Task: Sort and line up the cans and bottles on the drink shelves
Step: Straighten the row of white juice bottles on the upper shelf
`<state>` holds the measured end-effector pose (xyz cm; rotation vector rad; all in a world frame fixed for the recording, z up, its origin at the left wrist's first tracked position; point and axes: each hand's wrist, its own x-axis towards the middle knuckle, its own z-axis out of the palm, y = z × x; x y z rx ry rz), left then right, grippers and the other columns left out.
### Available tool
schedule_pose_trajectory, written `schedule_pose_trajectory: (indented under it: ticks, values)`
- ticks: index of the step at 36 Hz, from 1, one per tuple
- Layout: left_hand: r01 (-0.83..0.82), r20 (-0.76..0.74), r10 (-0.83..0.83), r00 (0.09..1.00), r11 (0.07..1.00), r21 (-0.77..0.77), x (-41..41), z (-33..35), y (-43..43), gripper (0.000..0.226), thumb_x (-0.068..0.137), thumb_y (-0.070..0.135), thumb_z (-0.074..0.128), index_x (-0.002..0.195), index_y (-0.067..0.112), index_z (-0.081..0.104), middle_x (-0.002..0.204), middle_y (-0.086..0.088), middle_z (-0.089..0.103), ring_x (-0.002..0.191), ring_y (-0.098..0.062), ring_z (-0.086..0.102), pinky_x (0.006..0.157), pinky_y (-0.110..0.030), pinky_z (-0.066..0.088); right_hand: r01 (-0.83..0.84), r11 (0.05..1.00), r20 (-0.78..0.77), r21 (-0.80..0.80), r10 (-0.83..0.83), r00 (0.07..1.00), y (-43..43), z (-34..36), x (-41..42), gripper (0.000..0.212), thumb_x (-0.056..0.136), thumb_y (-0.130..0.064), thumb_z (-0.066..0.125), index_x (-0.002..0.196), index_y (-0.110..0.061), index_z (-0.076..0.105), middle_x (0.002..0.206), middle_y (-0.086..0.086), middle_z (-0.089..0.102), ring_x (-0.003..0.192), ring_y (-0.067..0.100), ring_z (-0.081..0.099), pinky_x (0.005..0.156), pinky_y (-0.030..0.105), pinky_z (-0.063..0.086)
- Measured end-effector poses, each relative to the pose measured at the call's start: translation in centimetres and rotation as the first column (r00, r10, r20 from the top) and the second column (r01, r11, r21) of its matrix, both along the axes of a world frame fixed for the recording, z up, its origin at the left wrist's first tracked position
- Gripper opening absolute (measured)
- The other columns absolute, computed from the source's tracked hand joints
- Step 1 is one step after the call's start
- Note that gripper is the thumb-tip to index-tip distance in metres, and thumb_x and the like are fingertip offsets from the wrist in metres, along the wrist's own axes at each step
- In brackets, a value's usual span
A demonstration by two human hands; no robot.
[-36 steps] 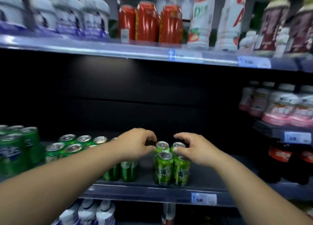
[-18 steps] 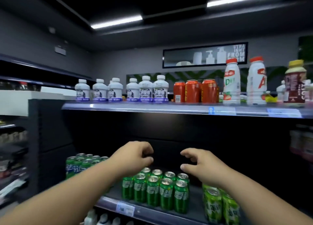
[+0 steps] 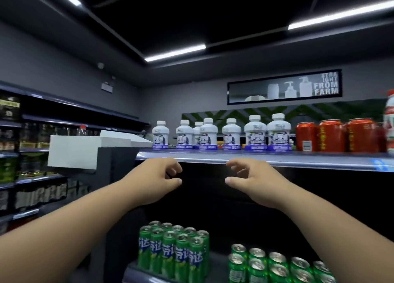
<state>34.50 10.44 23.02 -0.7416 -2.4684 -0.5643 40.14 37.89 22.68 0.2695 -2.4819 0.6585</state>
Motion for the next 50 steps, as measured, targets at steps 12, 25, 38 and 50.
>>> schedule_pose_trajectory:
  ticks: [12,25,38,50]
  values:
    - [0.05,-0.034,-0.047,0.998,0.994,0.101,-11.7,-1.2,-7.6,0.024,0.088,0.034,0.07,0.111,0.037,0.064,0.104,0.02,0.064,0.092,0.001,0.062,0.087,-0.031,0.054,0.049,0.999,-0.036,-0.02,-0.05,0.998,-7.6,-0.3,-11.1,0.049,0.087,-0.042,0.072,0.133,-0.035,0.056,0.121,-0.011,0.061,0.113,0.006,0.06,0.099,0.028,0.047]
    - [0.037,-0.198,-0.004,0.98,0.986,0.163,-22.5,2.4,-6.4,0.038,0.088,0.031,0.064,0.124,0.038,0.055,0.123,0.015,0.058,0.105,-0.005,0.059,0.095,-0.037,0.051,0.056,0.998,-0.222,-0.016,-0.058,0.973,-8.2,5.4,-22.5,0.046,0.089,-0.033,0.071,0.132,-0.026,0.054,0.124,-0.005,0.06,0.111,0.012,0.059,0.1,0.034,0.047]
    - [-0.022,-0.397,0.105,0.912,0.978,0.207,-34.1,6.0,-2.7,0.075,0.078,0.036,0.069,0.145,0.034,0.035,0.149,-0.006,0.03,0.131,-0.035,0.035,0.106,-0.05,0.039,0.254,0.967,-0.258,-0.025,-0.252,0.933,-11.0,7.4,-32.4,0.078,0.082,-0.04,0.074,0.145,-0.025,0.031,0.142,0.009,0.04,0.124,0.03,0.05,0.102,0.043,0.044]
    - [0.081,-0.215,0.011,0.976,0.907,0.413,-39.7,4.6,-2.5,0.101,0.079,0.042,0.069,0.151,0.047,-0.002,0.148,-0.005,0.023,0.116,-0.036,0.053,0.091,-0.043,0.047,0.432,0.902,-0.232,0.023,-0.415,0.88,-12.4,7.5,-35.0,0.107,0.078,-0.049,0.078,0.154,-0.027,0.006,0.124,0.011,0.061,0.104,0.034,0.06,0.081,0.038,0.046]
